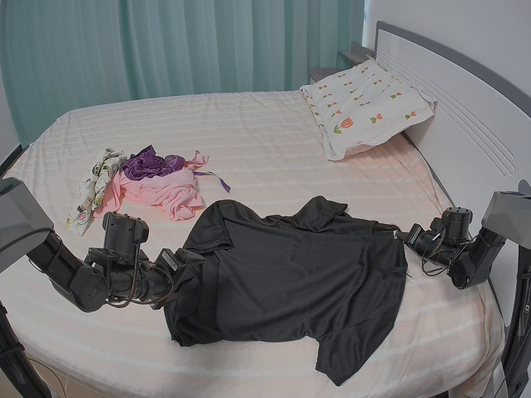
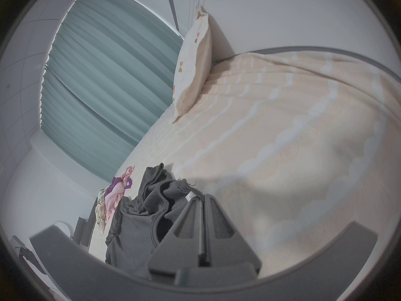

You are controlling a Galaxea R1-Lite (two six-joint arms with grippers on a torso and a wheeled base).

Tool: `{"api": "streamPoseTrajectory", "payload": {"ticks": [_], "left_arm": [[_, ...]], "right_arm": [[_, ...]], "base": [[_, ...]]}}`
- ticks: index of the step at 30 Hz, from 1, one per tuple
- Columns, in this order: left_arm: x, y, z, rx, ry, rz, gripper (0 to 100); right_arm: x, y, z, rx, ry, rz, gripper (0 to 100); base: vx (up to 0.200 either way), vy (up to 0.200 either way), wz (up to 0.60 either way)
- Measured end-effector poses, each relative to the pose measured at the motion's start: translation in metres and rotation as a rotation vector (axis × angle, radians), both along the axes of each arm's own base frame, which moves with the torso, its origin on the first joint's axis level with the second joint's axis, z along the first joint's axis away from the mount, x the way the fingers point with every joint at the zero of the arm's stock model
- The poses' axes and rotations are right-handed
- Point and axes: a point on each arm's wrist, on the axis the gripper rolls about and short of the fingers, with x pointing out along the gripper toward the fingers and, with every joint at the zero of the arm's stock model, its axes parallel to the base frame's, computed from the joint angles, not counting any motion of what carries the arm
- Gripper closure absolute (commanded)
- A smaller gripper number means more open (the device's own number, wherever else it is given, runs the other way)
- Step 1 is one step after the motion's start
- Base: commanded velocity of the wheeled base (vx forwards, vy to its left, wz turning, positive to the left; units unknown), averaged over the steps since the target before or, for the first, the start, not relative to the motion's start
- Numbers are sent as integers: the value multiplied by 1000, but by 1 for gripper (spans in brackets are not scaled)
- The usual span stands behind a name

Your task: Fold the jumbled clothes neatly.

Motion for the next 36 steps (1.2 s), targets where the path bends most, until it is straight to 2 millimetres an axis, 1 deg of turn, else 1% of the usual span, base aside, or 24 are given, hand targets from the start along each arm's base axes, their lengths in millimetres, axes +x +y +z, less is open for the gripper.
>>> {"api": "streamPoseTrajectory", "payload": {"ticks": [12,18,19,23,27,31,36], "left_arm": [[-3,-6,-9,19,19,-20,0],[-6,-9,-12,38,22,-46,0],[-7,-9,-13,45,21,-52,0],[-10,-8,-15,85,10,-84,0],[-12,-7,-17,112,8,-83,0],[-13,-6,-16,130,4,-69,0],[-15,-7,-14,134,-3,-71,0]], "right_arm": [[22,-17,12,-22,-76,-70,100],[30,-19,15,-40,-95,-69,100],[31,-19,15,-44,-95,-68,0],[32,-20,14,-55,-92,-66,0],[25,-19,10,-105,-72,-45,0],[12,-21,9,-167,-32,-24,0],[-8,-22,14,-174,3,-24,0]], "base": [[0,0,0],[0,0,0],[0,0,0],[0,0,0],[0,0,0],[0,0,0],[0,0,0]]}}
